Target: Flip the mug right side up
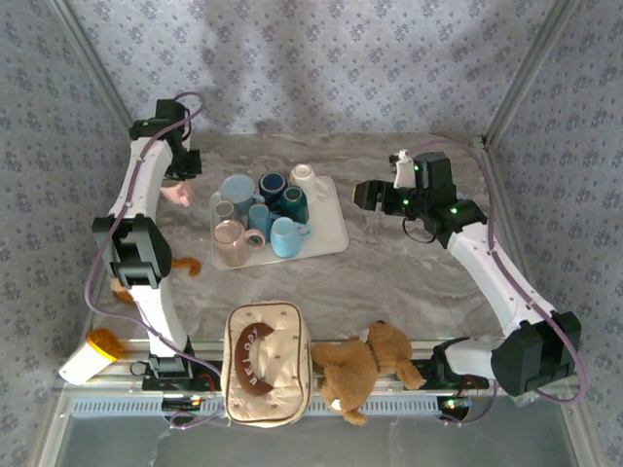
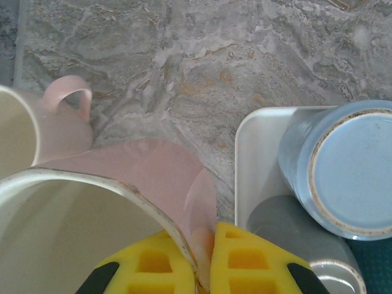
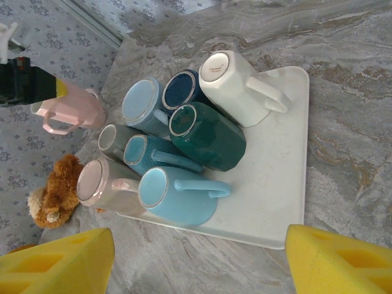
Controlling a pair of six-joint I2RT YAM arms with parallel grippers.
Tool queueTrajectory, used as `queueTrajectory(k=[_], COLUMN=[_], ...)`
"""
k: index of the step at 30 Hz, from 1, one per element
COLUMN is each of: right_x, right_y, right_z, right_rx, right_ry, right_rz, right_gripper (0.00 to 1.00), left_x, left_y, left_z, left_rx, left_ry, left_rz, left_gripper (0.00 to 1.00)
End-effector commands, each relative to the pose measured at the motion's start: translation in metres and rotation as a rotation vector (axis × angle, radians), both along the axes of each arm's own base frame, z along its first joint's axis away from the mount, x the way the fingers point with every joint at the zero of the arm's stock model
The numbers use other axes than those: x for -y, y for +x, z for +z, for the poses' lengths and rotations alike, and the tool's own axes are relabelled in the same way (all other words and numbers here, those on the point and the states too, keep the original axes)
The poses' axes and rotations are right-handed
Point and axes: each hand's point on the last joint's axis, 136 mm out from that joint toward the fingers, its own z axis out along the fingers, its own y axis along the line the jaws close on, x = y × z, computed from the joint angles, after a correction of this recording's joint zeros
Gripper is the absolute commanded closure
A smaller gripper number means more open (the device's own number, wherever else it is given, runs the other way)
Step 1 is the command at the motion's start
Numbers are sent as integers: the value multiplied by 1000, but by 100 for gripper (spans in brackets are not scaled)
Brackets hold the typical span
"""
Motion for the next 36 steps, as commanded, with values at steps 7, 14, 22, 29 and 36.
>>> queueTrajectory(k=[7,14,22,29,36], right_x=[-4,-7,-9,-10,-12], right_y=[-4,9,13,17,19], right_z=[2,-2,-7,-12,-15], right_rx=[-14,-15,-35,-42,-48], right_ry=[24,39,44,47,53], right_rz=[34,41,47,62,64], right_gripper=[24,24,24,24,24], left_x=[-18,-26,-34,-33,-32], left_y=[39,55,64,62,59], left_z=[-3,-26,-56,-74,-80], left_rx=[-1,-53,-106,-151,-177], left_ry=[91,98,97,91,83], left_rz=[-12,-7,0,-8,-14], left_gripper=[100,100,100,100,100])
